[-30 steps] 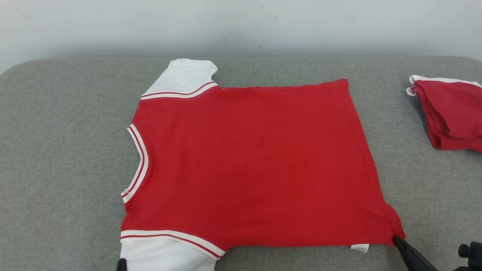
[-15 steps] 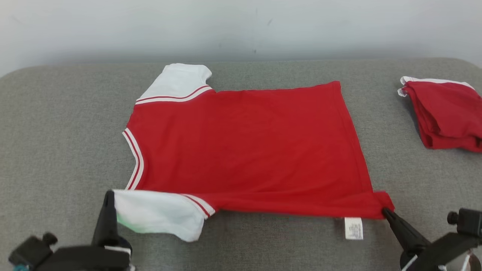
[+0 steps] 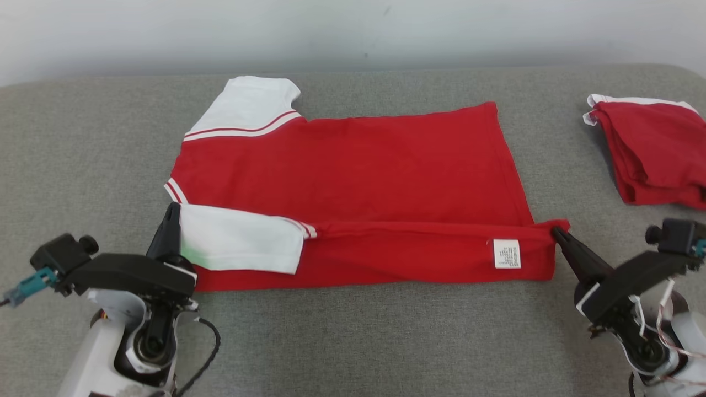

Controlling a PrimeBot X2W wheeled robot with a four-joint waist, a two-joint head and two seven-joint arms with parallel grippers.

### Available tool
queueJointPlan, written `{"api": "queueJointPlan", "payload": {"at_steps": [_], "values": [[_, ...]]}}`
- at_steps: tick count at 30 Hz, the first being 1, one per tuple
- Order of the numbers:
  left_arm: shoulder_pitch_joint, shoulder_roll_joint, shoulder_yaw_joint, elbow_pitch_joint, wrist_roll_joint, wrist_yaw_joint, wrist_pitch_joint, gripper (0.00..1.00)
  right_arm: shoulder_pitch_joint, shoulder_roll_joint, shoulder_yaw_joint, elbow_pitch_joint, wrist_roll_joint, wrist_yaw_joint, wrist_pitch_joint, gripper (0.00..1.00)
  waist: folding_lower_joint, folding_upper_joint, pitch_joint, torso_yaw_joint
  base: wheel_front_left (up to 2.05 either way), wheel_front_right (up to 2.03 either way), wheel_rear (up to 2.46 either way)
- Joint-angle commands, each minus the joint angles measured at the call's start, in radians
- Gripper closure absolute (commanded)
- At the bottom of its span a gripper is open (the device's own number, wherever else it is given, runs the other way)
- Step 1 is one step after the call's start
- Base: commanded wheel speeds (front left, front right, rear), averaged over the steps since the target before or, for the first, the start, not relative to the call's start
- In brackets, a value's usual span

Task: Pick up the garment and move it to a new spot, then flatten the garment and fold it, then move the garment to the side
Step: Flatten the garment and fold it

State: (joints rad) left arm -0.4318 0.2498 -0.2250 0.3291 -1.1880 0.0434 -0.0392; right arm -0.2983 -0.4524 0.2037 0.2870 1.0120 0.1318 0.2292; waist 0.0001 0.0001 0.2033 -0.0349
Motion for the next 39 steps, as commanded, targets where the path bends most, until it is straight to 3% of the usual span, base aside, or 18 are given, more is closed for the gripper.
{"api": "queueJointPlan", "payload": {"at_steps": [1,12,13,14,15,16,24,31,39], "values": [[-0.02,0.003,-0.001,0.016,0.005,-0.003,0.003,1.0,-0.022,0.007,0.005,0.016,-0.009,-0.002,0.004,1.0,-0.0001,-0.0001,0.01,-0.007,0.0,0.0,0.0],[-0.164,-0.01,-0.036,0.257,0.033,-0.06,0.008,1.0,-0.21,0.055,0.092,0.219,-0.063,-0.002,-0.03,1.0,-0.0001,-0.0001,0.037,0.007,0.0,0.0,0.0],[-0.171,-0.009,-0.044,0.272,0.043,-0.066,0.002,1.0,-0.216,0.056,0.099,0.227,-0.067,-0.002,-0.042,0.96,-0.0001,-0.0001,0.036,0.009,0.0,0.0,0.0],[-0.176,-0.009,-0.053,0.285,0.057,-0.077,-0.006,0.84,-0.223,0.054,0.106,0.232,-0.071,-0.002,-0.059,0.53,-0.0001,-0.0001,0.035,0.011,0.0,0.0,0.0],[-0.181,-0.009,-0.058,0.296,0.067,-0.087,-0.021,0.11,-0.227,0.052,0.112,0.237,-0.073,-0.002,-0.076,0.0,-0.0001,-0.0001,0.033,0.012,0.0,0.0,0.0],[-0.184,-0.007,-0.062,0.306,0.076,-0.096,-0.04,0.0,-0.228,0.047,0.118,0.243,-0.077,-0.002,-0.093,0.0,-0.0001,-0.0001,0.03,0.015,0.0,0.0,0.0],[-0.082,0.011,-0.092,0.296,0.164,-0.136,-0.184,0.0,-0.131,-0.014,0.171,0.212,-0.112,-0.002,-0.26,0.0,-0.0001,-0.0001,-0.011,0.029,0.0,0.0,0.0],[0.037,0.024,-0.103,0.216,0.24,-0.099,-0.219,0.0,-0.042,-0.05,0.189,0.189,-0.169,-0.002,-0.328,0.0,-0.0001,-0.0001,-0.003,0.036,0.0,0.0,0.0],[0.078,0.033,-0.132,0.186,0.33,-0.056,-0.225,0.0,-0.031,-0.016,0.194,0.214,-0.223,-0.002,-0.347,0.0,-0.0001,-0.0001,0.018,0.03,0.0,0.0,0.0]]}}
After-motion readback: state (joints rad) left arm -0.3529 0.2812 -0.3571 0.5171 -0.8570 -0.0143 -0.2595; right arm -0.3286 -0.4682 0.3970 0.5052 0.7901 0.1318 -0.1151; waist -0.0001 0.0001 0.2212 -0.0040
